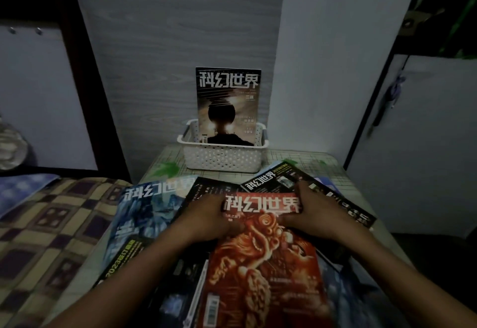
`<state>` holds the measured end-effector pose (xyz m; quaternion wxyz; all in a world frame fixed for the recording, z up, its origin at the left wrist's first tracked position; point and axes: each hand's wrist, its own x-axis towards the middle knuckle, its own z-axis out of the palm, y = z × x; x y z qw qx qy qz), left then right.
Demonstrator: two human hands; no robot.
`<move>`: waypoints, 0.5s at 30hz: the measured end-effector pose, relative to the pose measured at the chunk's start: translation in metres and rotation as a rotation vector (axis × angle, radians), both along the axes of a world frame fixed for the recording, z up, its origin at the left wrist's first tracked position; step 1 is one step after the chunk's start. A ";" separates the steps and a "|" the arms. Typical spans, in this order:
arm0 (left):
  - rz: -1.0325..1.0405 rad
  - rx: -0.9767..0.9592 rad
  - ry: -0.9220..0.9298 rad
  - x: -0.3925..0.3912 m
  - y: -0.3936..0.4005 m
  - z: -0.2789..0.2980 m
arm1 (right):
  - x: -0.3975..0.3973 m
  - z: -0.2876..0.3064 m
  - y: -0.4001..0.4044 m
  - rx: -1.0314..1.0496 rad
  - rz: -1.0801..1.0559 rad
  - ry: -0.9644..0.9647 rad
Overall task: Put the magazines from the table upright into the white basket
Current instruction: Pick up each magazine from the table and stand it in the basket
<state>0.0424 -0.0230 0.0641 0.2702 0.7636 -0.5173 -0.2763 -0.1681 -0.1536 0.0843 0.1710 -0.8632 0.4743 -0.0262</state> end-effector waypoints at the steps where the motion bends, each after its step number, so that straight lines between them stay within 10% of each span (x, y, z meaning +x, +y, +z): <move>1: 0.071 -0.045 0.144 -0.007 0.001 0.001 | -0.001 0.001 0.002 0.043 -0.025 -0.089; 5: 0.398 -0.142 0.870 -0.020 0.009 0.002 | -0.006 -0.004 0.010 0.467 -0.276 -0.691; 10: 0.254 -0.219 0.973 -0.035 0.028 -0.004 | -0.004 0.005 0.011 0.565 -0.364 -1.312; 15: 0.317 -0.553 0.963 -0.011 0.016 0.024 | -0.003 0.017 0.015 0.708 -0.097 -0.879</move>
